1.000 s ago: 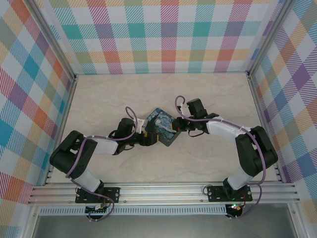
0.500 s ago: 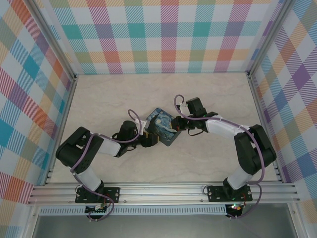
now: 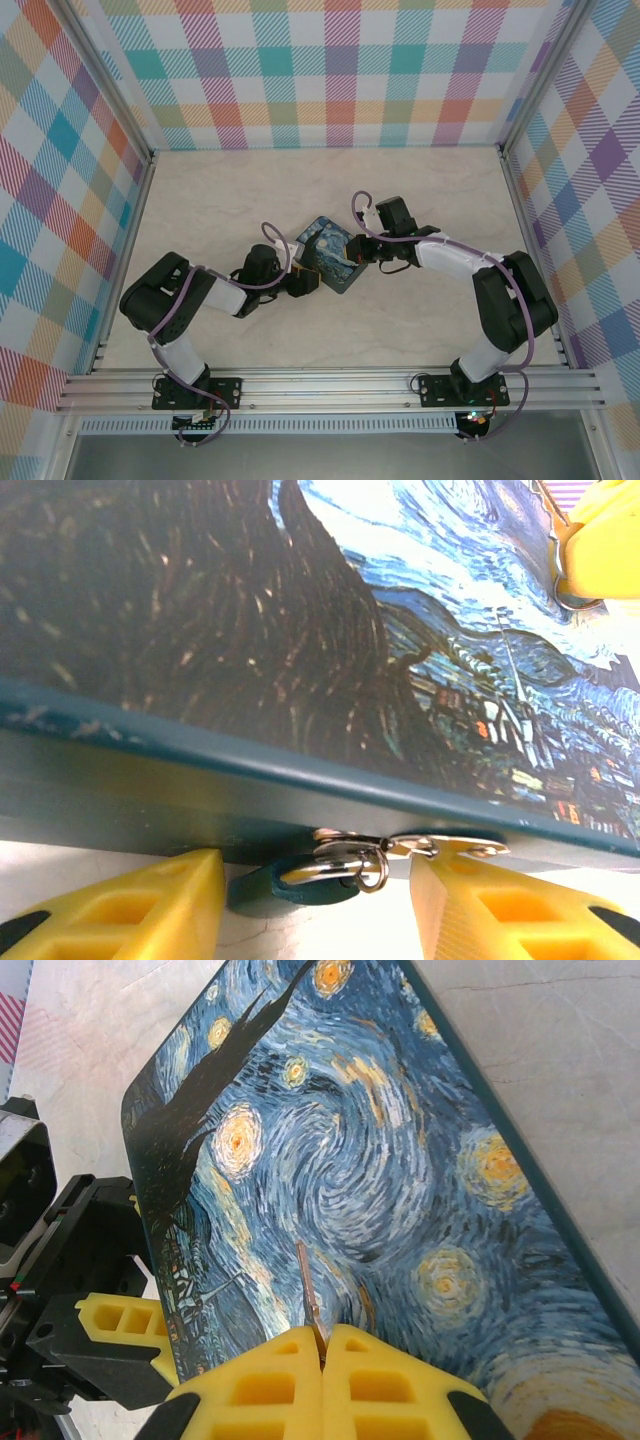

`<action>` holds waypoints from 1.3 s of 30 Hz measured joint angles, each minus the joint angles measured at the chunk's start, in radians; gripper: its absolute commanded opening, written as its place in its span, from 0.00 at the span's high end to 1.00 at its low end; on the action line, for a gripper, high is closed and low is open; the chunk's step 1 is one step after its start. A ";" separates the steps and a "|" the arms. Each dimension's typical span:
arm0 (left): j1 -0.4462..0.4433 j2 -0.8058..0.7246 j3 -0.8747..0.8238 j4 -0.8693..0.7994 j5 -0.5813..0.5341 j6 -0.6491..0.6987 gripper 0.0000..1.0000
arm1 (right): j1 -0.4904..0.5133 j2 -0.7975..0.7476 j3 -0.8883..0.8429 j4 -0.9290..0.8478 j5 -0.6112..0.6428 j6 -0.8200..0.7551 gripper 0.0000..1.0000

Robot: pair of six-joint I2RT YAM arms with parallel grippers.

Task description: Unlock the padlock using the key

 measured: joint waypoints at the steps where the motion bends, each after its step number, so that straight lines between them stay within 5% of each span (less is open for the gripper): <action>1: -0.001 0.003 0.003 0.002 0.000 0.002 0.48 | 0.000 0.000 0.000 0.000 0.002 0.000 0.96; 39: -0.053 0.018 0.064 -0.090 0.007 -0.033 0.62 | 0.000 0.000 -0.001 0.004 0.003 0.000 0.96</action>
